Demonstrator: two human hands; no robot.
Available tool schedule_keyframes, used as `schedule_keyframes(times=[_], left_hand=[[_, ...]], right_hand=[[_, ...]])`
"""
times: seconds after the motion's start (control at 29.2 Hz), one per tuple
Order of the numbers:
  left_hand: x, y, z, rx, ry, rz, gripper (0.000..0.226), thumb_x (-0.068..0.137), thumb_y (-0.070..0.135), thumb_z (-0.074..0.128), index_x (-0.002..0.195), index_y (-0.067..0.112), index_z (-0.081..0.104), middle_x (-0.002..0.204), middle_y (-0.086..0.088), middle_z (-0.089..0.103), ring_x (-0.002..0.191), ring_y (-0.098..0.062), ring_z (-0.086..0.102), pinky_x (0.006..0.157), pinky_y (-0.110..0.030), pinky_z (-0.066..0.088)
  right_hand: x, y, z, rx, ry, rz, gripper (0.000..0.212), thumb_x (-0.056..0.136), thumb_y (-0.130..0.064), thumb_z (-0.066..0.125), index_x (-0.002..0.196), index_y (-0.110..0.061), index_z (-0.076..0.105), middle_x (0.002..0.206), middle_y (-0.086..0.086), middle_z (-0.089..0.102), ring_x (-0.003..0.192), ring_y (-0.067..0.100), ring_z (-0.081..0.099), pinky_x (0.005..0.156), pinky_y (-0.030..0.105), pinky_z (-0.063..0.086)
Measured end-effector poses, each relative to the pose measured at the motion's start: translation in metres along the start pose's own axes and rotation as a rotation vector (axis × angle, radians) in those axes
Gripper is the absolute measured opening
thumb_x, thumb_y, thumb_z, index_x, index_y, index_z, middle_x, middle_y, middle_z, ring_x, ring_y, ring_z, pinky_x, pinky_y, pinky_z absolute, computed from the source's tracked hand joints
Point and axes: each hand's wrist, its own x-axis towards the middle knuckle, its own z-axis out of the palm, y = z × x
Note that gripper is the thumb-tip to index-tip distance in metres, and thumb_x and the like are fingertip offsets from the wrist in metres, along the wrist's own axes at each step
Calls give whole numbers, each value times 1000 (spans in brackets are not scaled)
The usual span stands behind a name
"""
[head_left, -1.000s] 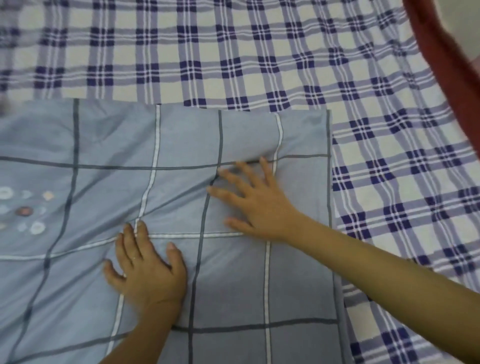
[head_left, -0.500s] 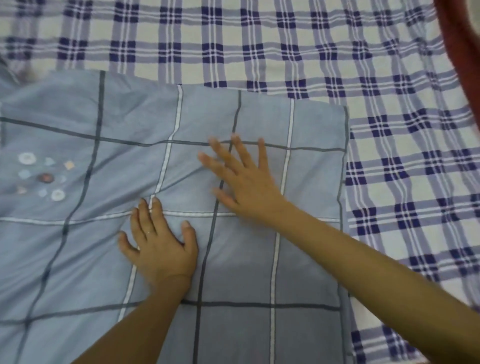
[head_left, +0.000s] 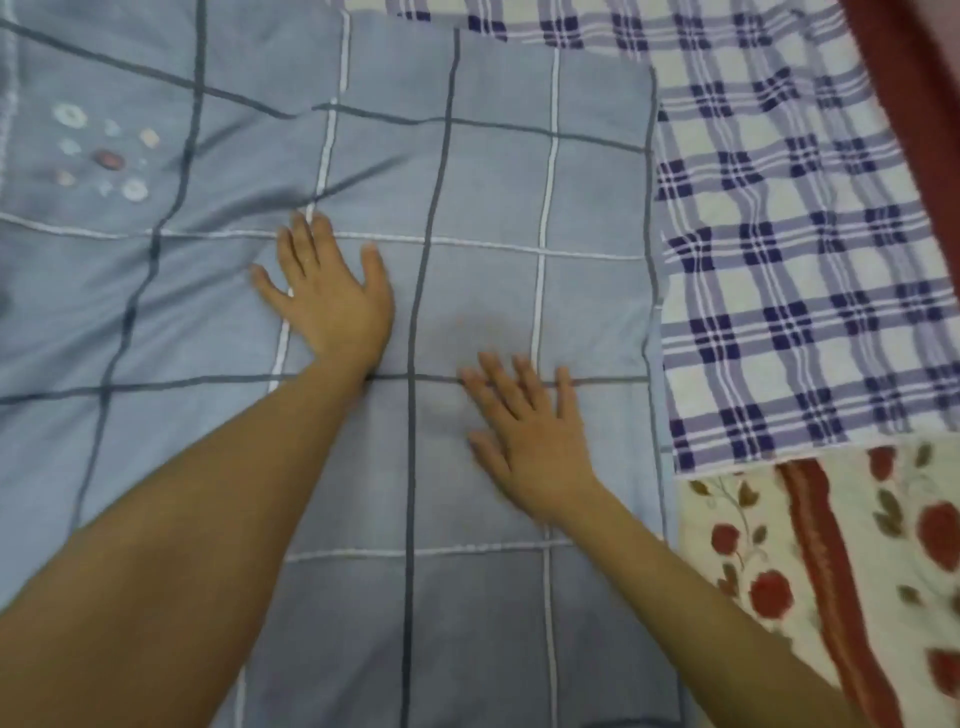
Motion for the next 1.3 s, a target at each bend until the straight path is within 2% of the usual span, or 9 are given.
schedule_keyframes(times=[0.14, 0.34, 0.51, 0.65, 0.75, 0.93, 1.13, 1.23, 1.3], left_hand=[[-71, -44, -16, -47, -136, 391, 64, 93, 49, 20, 146, 17, 32, 154, -6, 26, 144, -21, 20, 109, -59, -8], [-319, -122, -50, 119, -429, 694, 74, 87, 55, 35, 150, 19, 21, 158, -9, 13, 145, -26, 10, 110, -65, 2], [-498, -186, -87, 123, -890, 1148, 74, 79, 53, 51, 147, 28, 32, 158, -3, 16, 145, -27, 15, 103, -71, 6], [-532, -209, -102, 192, -1112, 1383, 34, 72, 42, 51, 97, 31, 72, 127, 7, 60, 129, -18, 46, 111, -62, 0], [-527, -224, -114, 38, -1035, 1371, 34, 73, 24, 42, 84, 26, 73, 98, 8, 70, 101, -14, 64, 118, -47, 3], [-489, -257, -151, -146, -763, 1250, 36, 75, 22, 45, 103, 20, 67, 112, -3, 64, 108, -21, 57, 102, -40, 29], [-436, -327, -171, 297, -602, 584, 78, 78, 53, 37, 149, 22, 23, 157, -12, 14, 143, -28, 11, 105, -62, 9], [-465, -385, -194, 511, -868, 883, 107, 65, 66, 47, 151, 22, 1, 157, -11, -11, 145, -30, 2, 102, -70, 11], [-492, -413, -219, 585, -1112, 1005, 103, 60, 64, 57, 148, 21, 25, 157, -16, 8, 142, -33, 18, 103, -67, 10]], right_hand=[[-186, 52, 25, -8, -72, 564, 63, 94, -56, 14, 151, -30, 11, 159, -1, 12, 145, 28, 12, 114, 54, 2], [-264, 26, 3, 138, -116, 1056, 69, 88, -41, 21, 150, -12, 19, 158, 12, 15, 143, 38, 14, 113, 59, 6], [-266, -95, -9, 160, 87, 500, 58, 95, -33, 33, 149, -15, 21, 155, 15, 20, 143, 36, 10, 116, 51, -3], [-329, -123, 37, -5, -83, -151, 59, 96, -39, 37, 150, -30, 16, 157, 1, 19, 144, 31, 16, 113, 60, 11], [-416, -87, 58, -24, -171, 333, 65, 95, -57, 30, 151, -30, 12, 160, -1, 6, 144, 31, 17, 111, 58, 10], [-495, -66, 38, 553, -289, 1657, 71, 98, -51, 34, 151, -8, 13, 155, 21, 19, 136, 42, 28, 109, 54, 25], [-454, -140, 23, 443, 141, 1227, 57, 97, -24, 49, 145, -3, 27, 149, 22, 29, 137, 37, 30, 111, 40, 24], [-411, -205, 21, 287, 42, 891, 62, 92, -27, 47, 147, -9, 28, 154, 18, 23, 141, 38, 21, 114, 50, 16], [-378, -265, 16, 298, -3, 665, 68, 85, -26, 47, 148, -12, 26, 155, 17, 22, 142, 40, 19, 112, 56, 16]])
